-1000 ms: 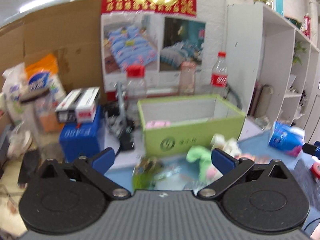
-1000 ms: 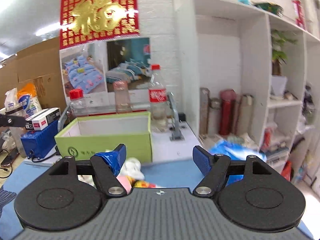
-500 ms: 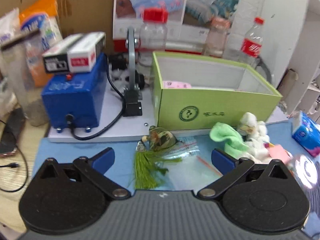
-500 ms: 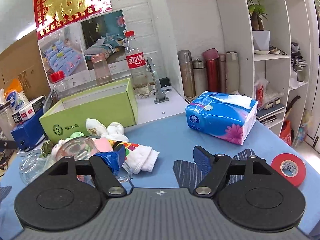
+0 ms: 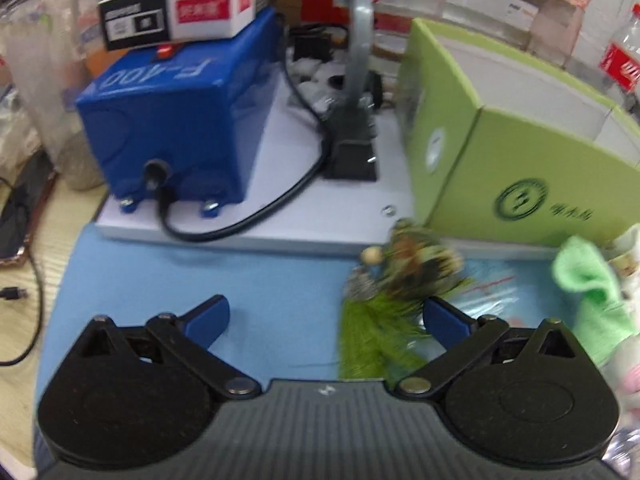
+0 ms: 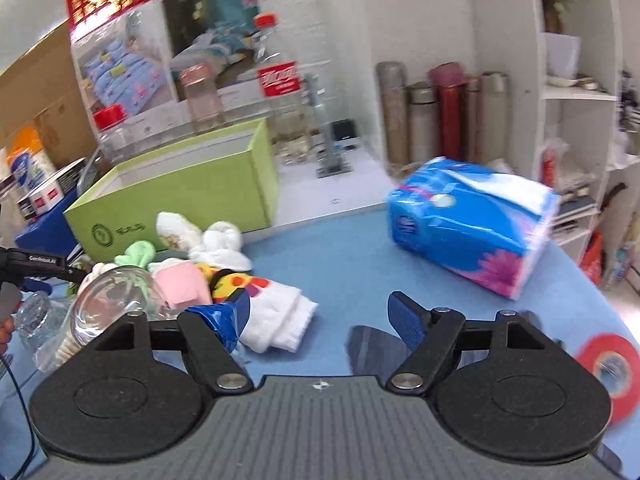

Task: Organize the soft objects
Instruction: 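Move left tool to the green-tasseled sachet while right tool approaches the white knotted towel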

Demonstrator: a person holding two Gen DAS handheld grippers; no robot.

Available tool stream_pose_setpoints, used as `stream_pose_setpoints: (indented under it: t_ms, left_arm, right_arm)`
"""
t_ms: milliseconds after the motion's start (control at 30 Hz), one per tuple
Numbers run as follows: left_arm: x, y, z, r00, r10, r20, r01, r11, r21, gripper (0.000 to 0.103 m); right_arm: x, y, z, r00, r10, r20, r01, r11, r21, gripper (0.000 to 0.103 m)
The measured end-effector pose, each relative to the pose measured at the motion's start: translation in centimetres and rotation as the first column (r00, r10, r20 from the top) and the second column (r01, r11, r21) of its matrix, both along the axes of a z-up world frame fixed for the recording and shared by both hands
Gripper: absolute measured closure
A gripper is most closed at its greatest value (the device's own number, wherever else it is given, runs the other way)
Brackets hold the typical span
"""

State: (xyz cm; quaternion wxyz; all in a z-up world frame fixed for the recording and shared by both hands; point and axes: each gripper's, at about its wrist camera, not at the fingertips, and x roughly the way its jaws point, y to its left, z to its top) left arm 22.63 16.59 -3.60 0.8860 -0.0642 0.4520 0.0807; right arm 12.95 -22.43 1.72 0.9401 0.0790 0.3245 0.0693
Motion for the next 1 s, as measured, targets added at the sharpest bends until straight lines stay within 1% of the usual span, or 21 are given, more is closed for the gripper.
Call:
stream_pose_setpoints:
  t_ms: [33,67,133,200,233,333,433,500,567,600,633,667,733,800,867,900,967,1000]
  left_arm:
    - [-0.3,0.1,-0.1,1.000,0.006,0.000,-0.006,1.000,0.022,0.001]
    - [-0.5,0.2,-0.1,1.000,0.012,0.000,-0.012,1.000,0.025,0.001]
    - [-0.7,0.7,0.1,1.000,0.018,0.011,-0.018,1.000,-0.008,0.001]
    - [-0.6,0.8,0.3,1.000,0.018,0.020,-0.017,0.999,-0.039,0.001]
    - [-0.6,0.8,0.3,1.000,0.020,0.025,-0.018,0.999,-0.049,0.001]
    - [-0.5,0.3,0.2,0.999,0.018,0.041,-0.016,0.999,-0.050,0.001]
    - [-0.5,0.0,0.2,0.999,0.000,0.048,0.002,0.999,-0.043,0.001]
    - [-0.6,0.1,0.2,0.999,-0.008,0.054,0.011,0.998,-0.055,0.001]
    - [-0.6,0.4,0.2,0.998,-0.006,0.062,0.011,0.997,-0.075,0.001]
    - [-0.6,0.6,0.2,0.998,-0.005,0.065,0.011,0.996,-0.085,0.001]
    - [-0.7,0.7,0.2,0.998,-0.005,0.069,0.012,0.996,-0.093,0.001]
    - [-0.8,0.8,0.2,0.997,-0.005,0.072,0.012,0.995,-0.097,0.001]
    - [-0.9,0.9,0.3,0.997,-0.005,0.072,0.012,0.995,-0.102,0.001]
    - [-0.9,0.9,0.3,0.997,-0.003,0.072,0.010,0.995,-0.104,0.001]
    - [-1.0,0.9,0.3,0.998,-0.002,0.071,0.010,0.995,-0.103,0.001]
    - [-1.0,0.8,0.3,0.998,-0.002,0.070,0.010,0.995,-0.103,0.001]
    - [-1.0,0.9,0.3,0.998,-0.004,0.070,0.012,0.995,-0.102,0.001]
    - [-1.0,0.8,0.3,0.998,-0.007,0.069,0.013,0.995,-0.100,0.001]
  right_arm:
    - [0.8,-0.1,-0.2,1.000,0.015,-0.015,-0.015,1.000,0.016,0.041]
    - [1.6,-0.2,-0.2,0.999,0.026,-0.030,-0.025,0.999,0.033,0.041]
    - [3.5,-0.2,0.2,0.995,0.075,-0.060,-0.071,0.995,0.068,0.040]
    - [5.5,0.5,1.1,0.981,0.177,-0.083,-0.169,0.982,0.087,0.040]
    - [6.4,1.0,1.5,0.974,0.207,-0.089,-0.200,0.977,0.080,0.040]
    - [8.9,3.9,2.1,0.960,0.254,-0.117,-0.257,0.966,-0.014,0.040]
    - [11.0,7.0,1.1,0.938,0.304,-0.170,-0.313,0.949,-0.032,0.040]
    - [12.7,9.1,0.1,0.914,0.341,-0.219,-0.358,0.933,-0.039,0.040]
    - [14.0,10.9,-0.6,0.897,0.353,-0.265,-0.385,0.920,-0.078,0.039]
    - [14.6,11.3,-0.7,0.901,0.336,-0.273,-0.379,0.917,-0.122,0.039]
    - [15.0,11.3,-0.8,0.910,0.310,-0.276,-0.359,0.922,-0.145,0.039]
    - [15.5,10.8,-0.9,0.913,0.276,-0.299,-0.331,0.931,-0.154,0.039]
    - [15.9,9.6,-1.2,0.906,0.252,-0.340,-0.317,0.936,-0.151,0.039]
    - [15.4,8.0,-1.1,0.915,0.209,-0.344,-0.286,0.940,-0.188,0.038]
    - [14.8,6.1,-0.9,0.929,0.153,-0.337,-0.237,0.946,-0.223,0.038]
    - [14.4,5.0,-0.8,0.938,0.109,-0.328,-0.196,0.949,-0.247,0.038]
    - [13.0,3.4,-0.1,0.962,0.039,-0.270,-0.119,0.951,-0.284,0.038]
    - [12.4,3.1,0.4,0.973,0.030,-0.230,-0.096,0.955,-0.282,0.038]
